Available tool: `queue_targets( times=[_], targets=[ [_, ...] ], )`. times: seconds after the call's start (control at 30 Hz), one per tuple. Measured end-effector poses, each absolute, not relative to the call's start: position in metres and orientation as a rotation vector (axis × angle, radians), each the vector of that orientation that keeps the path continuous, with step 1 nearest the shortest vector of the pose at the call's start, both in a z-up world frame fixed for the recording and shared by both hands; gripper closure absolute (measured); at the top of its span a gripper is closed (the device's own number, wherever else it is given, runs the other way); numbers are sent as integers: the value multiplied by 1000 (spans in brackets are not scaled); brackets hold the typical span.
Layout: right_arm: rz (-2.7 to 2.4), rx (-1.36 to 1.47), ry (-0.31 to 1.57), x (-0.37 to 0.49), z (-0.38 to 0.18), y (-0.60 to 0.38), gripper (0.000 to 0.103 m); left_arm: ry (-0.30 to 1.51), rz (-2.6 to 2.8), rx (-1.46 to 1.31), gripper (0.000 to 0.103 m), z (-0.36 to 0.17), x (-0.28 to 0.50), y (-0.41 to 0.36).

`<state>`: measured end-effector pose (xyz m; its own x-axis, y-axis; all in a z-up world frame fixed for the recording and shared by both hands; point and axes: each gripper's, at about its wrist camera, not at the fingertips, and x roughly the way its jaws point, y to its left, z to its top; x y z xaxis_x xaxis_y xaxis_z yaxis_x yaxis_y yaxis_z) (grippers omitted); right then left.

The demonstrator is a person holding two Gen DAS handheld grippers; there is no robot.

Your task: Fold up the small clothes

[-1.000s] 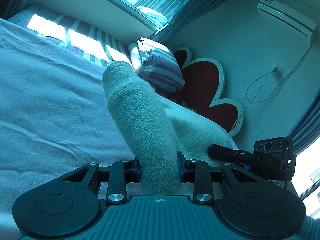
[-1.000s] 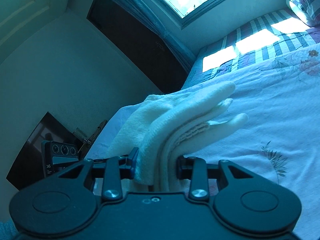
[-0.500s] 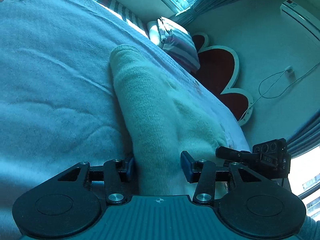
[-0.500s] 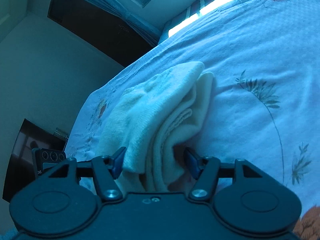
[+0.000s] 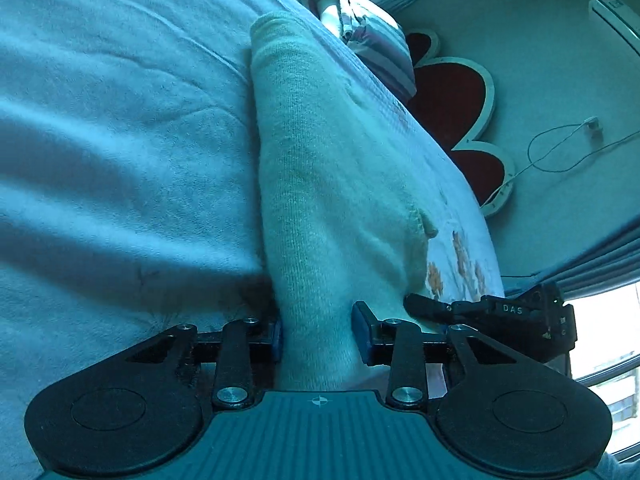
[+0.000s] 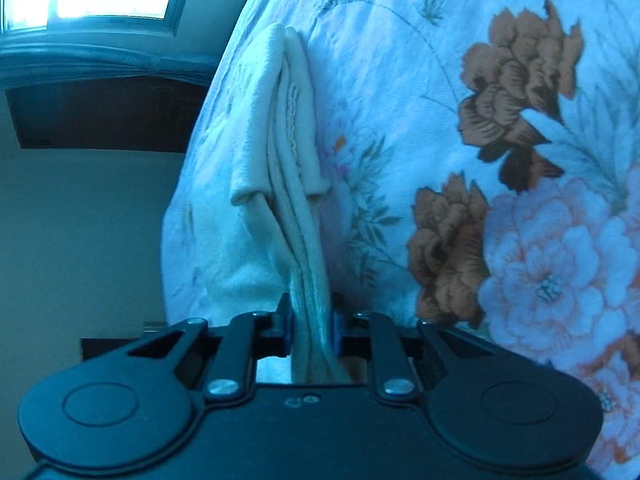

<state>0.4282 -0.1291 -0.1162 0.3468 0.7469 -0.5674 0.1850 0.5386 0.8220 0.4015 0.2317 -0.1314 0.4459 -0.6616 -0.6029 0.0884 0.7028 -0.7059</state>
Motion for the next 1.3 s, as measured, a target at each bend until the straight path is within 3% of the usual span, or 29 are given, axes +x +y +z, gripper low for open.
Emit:
queue_targets(
  times=[0.07, 0.1, 0.13, 0.17, 0.3, 0.4, 0.57, 0.6, 0.67, 0.73, 0.77, 0.87, 0.93, 1.0, 1.07, 1.3],
  targets=[
    [460, 877, 1148, 429, -107, -127, 81, 946, -397, -549, 63, -111, 385, 233],
    [445, 745, 1100, 425, -91, -122, 73, 900, -333, -471, 58, -99, 378, 230],
    [417, 638, 1035, 418, -73, -119, 74, 828, -279, -387, 42, -86, 369, 225],
    [420, 550, 965, 412, -57, -114, 75, 763, -253, -324, 35, -75, 363, 217],
    [502, 225, 785, 401, -20, -65, 79, 723, -206, -135, 35, -64, 368, 167],
    [514, 28, 813, 401, -34, -24, 82, 816, -153, -19, 35, -85, 379, 145],
    [443, -137, 769, 372, -53, -17, 84, 784, -107, -72, 34, -92, 359, 161],
    [425, -127, 770, 371, -53, -23, 84, 780, -98, -61, 32, -93, 356, 161],
    [424, -94, 775, 373, -58, -33, 83, 768, -60, -54, 19, -97, 350, 165],
    [426, -61, 779, 374, -60, -41, 74, 782, -23, -80, 17, -97, 349, 168],
    [405, -42, 802, 375, -60, -46, 54, 776, 0, -84, 17, -89, 343, 169],
    [400, 63, 813, 363, -44, -70, 54, 690, 17, -54, 15, -55, 304, 157],
    [407, 26, 774, 336, -27, -79, 41, 654, 28, -36, 0, -35, 275, 143],
    [415, 10, 733, 305, -8, -85, 17, 622, 39, -6, 0, -18, 247, 128],
    [401, -10, 690, 278, 9, -88, 1, 601, 70, 8, 0, -4, 219, 116],
    [317, -72, 584, 195, 54, -96, 0, 554, 89, 9, 0, 21, 137, 93]
  ],
)
